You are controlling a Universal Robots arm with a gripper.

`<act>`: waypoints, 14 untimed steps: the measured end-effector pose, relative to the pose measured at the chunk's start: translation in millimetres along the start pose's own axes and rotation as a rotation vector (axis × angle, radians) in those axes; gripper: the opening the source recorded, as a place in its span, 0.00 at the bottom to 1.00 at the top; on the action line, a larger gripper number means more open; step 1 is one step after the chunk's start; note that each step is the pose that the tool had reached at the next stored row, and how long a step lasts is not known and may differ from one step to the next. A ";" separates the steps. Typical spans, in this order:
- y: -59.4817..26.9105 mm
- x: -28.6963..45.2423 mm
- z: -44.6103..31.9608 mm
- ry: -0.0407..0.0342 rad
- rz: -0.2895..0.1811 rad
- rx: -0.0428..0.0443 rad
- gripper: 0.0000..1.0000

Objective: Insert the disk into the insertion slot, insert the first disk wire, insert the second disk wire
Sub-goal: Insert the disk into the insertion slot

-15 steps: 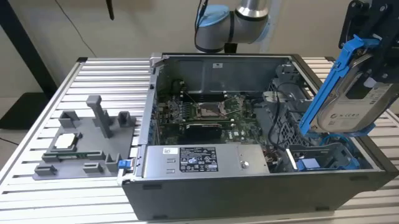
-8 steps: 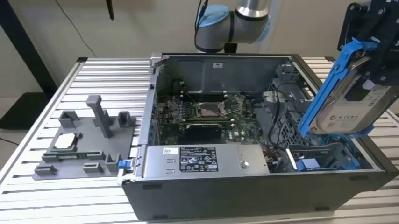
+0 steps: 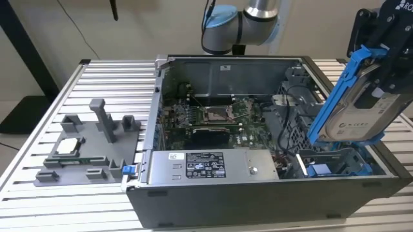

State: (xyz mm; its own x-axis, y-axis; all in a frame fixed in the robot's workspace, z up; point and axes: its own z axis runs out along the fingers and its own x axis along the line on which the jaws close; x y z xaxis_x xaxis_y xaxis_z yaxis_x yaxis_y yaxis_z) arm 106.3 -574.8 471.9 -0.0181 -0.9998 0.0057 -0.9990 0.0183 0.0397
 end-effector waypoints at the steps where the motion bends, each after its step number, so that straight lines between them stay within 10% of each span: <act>1: 0.0 0.1 1.5 0.0000 0.000 0.0000 0.00; 14: -5.0 0.5 17.4 0.0001 0.000 0.0000 0.00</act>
State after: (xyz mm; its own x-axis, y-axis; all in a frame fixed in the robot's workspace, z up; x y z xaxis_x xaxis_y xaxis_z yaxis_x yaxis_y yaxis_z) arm 110.6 -575.5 454.3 -0.0181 -0.9998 0.0058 -0.9990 0.0183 0.0397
